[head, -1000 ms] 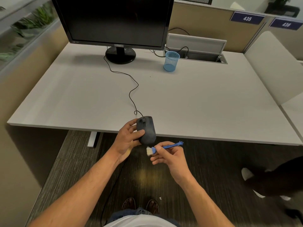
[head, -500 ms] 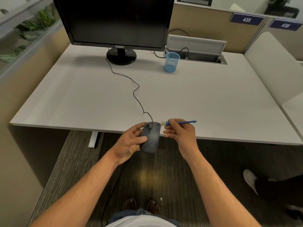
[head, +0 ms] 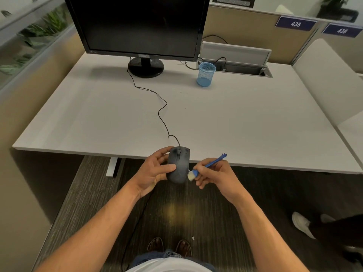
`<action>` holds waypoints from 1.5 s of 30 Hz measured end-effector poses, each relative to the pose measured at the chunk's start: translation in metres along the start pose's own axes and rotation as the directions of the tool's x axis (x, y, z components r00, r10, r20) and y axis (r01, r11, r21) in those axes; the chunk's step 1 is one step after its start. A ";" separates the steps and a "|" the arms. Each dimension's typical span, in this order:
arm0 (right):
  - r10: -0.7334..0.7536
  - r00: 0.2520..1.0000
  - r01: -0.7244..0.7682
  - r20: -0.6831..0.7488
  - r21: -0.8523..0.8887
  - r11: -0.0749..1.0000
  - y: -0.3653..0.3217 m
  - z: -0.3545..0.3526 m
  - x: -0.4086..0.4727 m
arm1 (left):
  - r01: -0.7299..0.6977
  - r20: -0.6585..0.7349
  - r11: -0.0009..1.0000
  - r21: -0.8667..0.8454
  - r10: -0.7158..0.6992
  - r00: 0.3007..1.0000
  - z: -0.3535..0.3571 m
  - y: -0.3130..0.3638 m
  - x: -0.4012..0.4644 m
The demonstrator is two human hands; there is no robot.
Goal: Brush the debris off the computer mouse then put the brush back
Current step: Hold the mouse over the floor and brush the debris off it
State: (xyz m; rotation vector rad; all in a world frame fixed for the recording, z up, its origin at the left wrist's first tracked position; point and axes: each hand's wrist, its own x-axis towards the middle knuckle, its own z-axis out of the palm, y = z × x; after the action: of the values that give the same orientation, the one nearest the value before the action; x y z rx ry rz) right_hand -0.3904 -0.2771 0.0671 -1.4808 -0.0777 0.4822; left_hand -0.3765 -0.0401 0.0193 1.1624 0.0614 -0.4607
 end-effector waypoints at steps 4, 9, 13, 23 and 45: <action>-0.030 0.999 0.032 0.016 -0.129 0.991 -0.011 -0.004 0.002 | 0.007 -0.019 0.998 0.062 -0.006 1.000 0.005 0.001 -0.003; 0.002 0.999 -0.012 -0.034 -0.297 0.955 -0.010 0.007 0.013 | 0.014 0.006 0.985 0.171 -0.015 1.000 0.011 0.002 -0.010; -0.006 0.997 -0.024 -0.076 -0.384 0.923 -0.009 0.009 0.022 | 0.014 0.015 0.981 0.194 -0.017 1.000 0.011 0.001 -0.015; -0.062 0.930 -0.097 -0.361 -0.405 0.909 -0.001 -0.001 0.034 | 0.025 0.043 0.970 0.241 -0.037 0.998 0.010 -0.007 -0.022; -0.092 0.916 -0.057 -0.391 -0.354 0.933 -0.014 0.016 0.026 | 0.026 0.028 0.963 0.269 -0.035 0.999 0.015 -0.008 -0.028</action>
State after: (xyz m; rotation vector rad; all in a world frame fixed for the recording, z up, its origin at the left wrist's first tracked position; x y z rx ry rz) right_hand -0.3689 -0.2532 0.0763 -1.9138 0.1560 0.1393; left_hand -0.4074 -0.0474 0.0267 1.4217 -0.0118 -0.5264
